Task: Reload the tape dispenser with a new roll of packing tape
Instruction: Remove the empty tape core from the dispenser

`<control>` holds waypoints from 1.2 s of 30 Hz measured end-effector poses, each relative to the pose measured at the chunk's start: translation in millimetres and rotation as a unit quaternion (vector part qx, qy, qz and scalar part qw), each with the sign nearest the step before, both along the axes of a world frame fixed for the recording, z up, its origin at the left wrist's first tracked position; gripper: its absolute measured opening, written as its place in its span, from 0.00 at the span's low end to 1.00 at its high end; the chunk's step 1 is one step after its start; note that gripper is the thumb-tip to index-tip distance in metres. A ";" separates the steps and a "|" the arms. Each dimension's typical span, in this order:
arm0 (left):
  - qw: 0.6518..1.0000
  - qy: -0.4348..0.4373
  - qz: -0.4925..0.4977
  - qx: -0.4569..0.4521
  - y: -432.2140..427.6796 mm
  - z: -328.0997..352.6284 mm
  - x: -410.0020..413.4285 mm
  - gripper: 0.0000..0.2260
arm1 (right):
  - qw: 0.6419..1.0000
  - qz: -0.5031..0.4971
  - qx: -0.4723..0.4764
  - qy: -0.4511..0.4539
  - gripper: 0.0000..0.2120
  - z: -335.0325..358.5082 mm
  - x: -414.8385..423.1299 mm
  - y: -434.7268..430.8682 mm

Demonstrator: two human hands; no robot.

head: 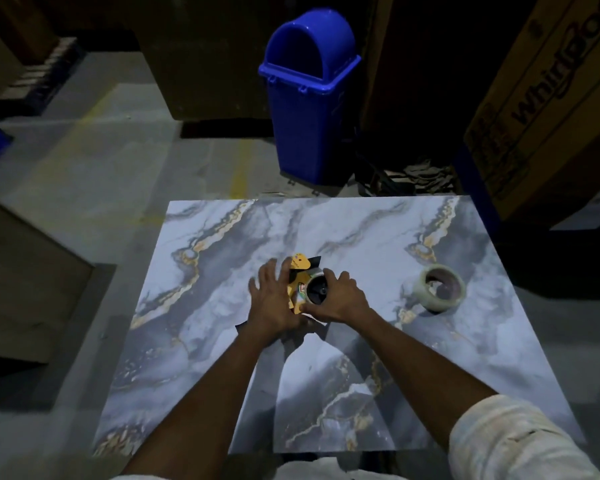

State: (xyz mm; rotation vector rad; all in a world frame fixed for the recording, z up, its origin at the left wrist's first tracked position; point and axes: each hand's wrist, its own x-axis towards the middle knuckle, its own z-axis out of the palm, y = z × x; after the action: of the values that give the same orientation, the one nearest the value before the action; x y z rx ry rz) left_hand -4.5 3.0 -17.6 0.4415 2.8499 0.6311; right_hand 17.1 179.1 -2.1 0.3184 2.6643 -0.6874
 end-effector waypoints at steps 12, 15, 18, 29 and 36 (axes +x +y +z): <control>0.982 0.012 -0.095 -0.161 22.8 -4.1 -22.0 0.54 | 0.999 0.000 -0.002 0.035 0.37 0.0 -11.9 -5.6; 0.982 0.022 -0.092 -0.163 22.7 -10.5 -22.6 0.59 | 0.998 0.042 0.017 0.038 0.38 4.1 -16.1 0.4; 0.980 0.023 -0.086 -0.180 24.7 -15.2 -22.5 0.60 | 0.995 0.077 0.025 0.050 0.39 8.9 -20.0 5.7; 0.983 0.043 -0.094 -0.154 20.6 -15.1 -22.2 0.54 | 0.983 0.155 0.028 0.093 0.41 20.9 -14.6 10.7; 0.985 0.060 -0.092 -0.132 20.3 -14.1 -20.5 0.52 | 0.971 0.202 0.040 0.124 0.34 24.1 -17.5 16.5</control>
State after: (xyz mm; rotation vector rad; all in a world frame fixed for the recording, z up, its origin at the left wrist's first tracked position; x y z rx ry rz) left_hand -25.0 23.3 -31.7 0.7072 2.8999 0.1962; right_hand -0.4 195.6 21.9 -0.3056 2.8657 -0.5179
